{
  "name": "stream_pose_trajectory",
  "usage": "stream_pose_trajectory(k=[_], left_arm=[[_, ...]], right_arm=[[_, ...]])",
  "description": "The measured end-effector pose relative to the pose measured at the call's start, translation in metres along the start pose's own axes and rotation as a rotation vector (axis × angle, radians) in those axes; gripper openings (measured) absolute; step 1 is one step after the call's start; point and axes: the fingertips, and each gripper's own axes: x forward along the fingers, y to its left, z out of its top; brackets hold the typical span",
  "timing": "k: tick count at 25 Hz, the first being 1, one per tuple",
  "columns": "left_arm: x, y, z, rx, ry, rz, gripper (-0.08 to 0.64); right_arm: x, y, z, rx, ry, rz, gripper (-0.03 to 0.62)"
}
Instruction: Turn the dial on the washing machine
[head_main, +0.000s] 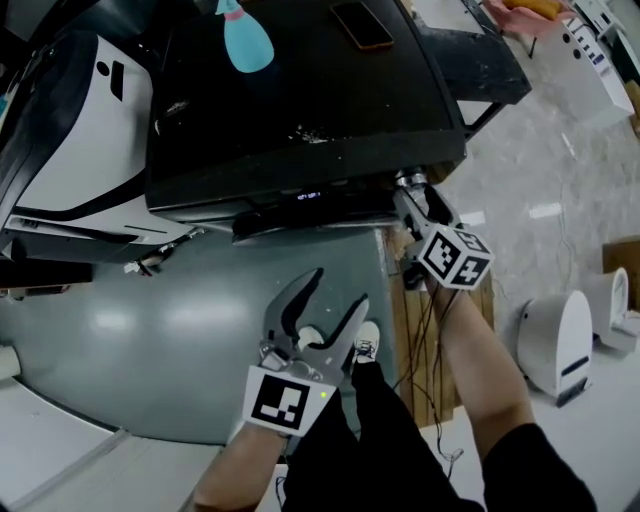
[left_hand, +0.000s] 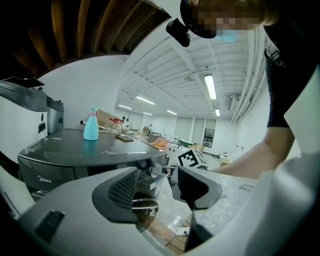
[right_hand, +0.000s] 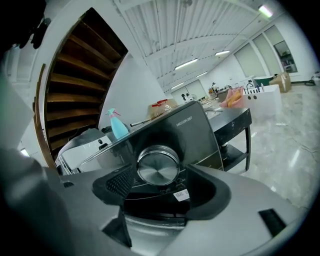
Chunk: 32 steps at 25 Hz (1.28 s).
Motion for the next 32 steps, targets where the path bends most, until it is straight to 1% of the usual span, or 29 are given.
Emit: stream_pose_trajectory(k=[3,4,6,8,10,11,14,15,16,17,20,26,32], left_arm=[[0.002,0.003,-0.005,-0.005,0.005,0.0,0.238],[0.003,0.003,-0.007,-0.006,0.008,-0.002,0.238],[0.003,0.003,-0.01,-0.011,0.014,-0.005,0.238],[0.004,0.003,-0.012,-0.018,0.016,-0.008,0.238],[0.003,0.001,-0.012,-0.021,0.015,-0.011,0.238],[0.003,0.001,-0.012,-0.022,0.014,-0.011,0.238],[0.001,0.0,-0.012,-0.023,0.011,-0.012,0.238],[0.001,-0.001,-0.013,-0.024,0.011,-0.012,0.238],[0.0,-0.001,-0.014,-0.025,0.012,-0.012,0.238],[-0.001,-0.001,-0.015,-0.027,0.012,-0.012,0.238],[-0.002,-0.003,-0.016,-0.029,0.009,-0.014,0.238],[-0.004,-0.006,-0.018,-0.037,0.007,-0.015,0.238],[-0.003,-0.008,-0.018,-0.035,0.01,-0.016,0.238]], right_arm=[[0.006,0.002,0.0,0.013,-0.005,0.005,0.298],[0.007,0.001,-0.001,0.012,-0.006,-0.001,0.268],[0.008,0.001,-0.001,-0.014,-0.005,-0.02,0.272],[0.008,0.001,-0.002,-0.067,0.004,-0.035,0.272],[0.008,0.001,-0.002,-0.151,0.019,-0.052,0.272],[0.008,0.001,-0.001,-0.21,0.028,-0.064,0.273],[0.006,0.004,0.0,-0.439,0.046,-0.114,0.273],[0.006,0.005,0.0,-0.502,0.046,-0.125,0.272],[0.006,0.006,0.0,-0.541,0.044,-0.129,0.272],[0.005,0.006,0.0,-0.555,0.04,-0.128,0.272],[0.003,0.004,-0.001,-0.517,0.037,-0.117,0.277],[-0.002,-0.003,-0.003,-0.368,0.023,-0.097,0.304],[-0.001,-0.002,-0.001,-0.202,0.005,-0.051,0.314]])
